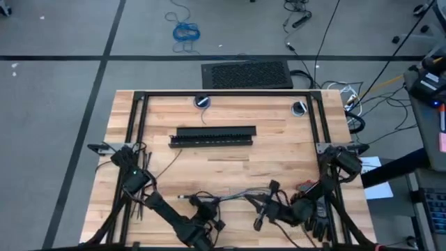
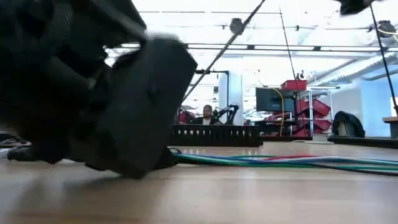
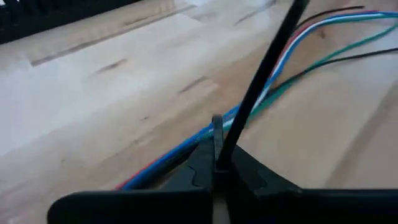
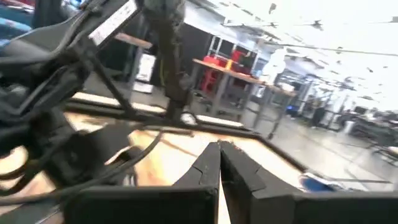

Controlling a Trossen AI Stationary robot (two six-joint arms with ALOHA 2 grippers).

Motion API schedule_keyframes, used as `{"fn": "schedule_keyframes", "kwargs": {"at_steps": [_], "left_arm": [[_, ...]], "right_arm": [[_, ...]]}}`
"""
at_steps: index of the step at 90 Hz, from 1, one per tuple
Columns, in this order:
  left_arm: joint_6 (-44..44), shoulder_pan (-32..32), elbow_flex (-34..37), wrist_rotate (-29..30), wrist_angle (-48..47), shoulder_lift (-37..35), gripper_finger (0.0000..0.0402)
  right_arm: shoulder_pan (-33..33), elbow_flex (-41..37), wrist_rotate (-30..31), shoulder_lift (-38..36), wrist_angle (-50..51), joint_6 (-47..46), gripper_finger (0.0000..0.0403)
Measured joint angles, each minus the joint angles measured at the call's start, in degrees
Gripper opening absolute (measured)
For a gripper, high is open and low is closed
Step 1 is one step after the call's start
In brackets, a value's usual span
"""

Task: Ziptie cables
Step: Wrap the cable wires with zip tie

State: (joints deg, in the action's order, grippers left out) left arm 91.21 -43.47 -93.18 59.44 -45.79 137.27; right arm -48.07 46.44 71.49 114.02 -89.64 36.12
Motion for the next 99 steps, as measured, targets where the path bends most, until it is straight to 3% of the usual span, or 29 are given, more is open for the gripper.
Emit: {"fn": "schedule_keyframes", "kwargs": {"at_steps": [21,29,57,76,90,99], "left_arm": [[-9.0,-0.5,-1.4,-4.0,-0.3,0.0,0.0016],[-7.6,-1.4,-1.1,-5.9,-2.1,-0.1,0.0016],[-7.5,-2.4,-0.8,-5.1,-2.7,0.1,0.0016],[-7.5,-2.3,-1.1,-1.8,-2.2,0.1,0.0016],[-7.6,-2.0,-1.5,-0.8,-1.6,0.2,0.0016],[-8.1,-2.0,-2.0,0.3,-1.4,0.3,0.0016]], "right_arm": [[-2.7,0.0,8.4,-1.7,0.0,8.3,0.0000],[-3.8,0.0,9.6,-2.9,-0.1,9.6,0.0000],[-3.2,0.0,8.0,-9.7,-0.1,18.7,0.0001],[-3.3,0.0,7.6,-11.3,4.0,13.4,0.0001],[-4.7,0.0,13.8,-11.1,8.9,14.8,0.0007],[-5.1,0.0,13.9,-12.5,7.5,10.6,0.0026]]}}
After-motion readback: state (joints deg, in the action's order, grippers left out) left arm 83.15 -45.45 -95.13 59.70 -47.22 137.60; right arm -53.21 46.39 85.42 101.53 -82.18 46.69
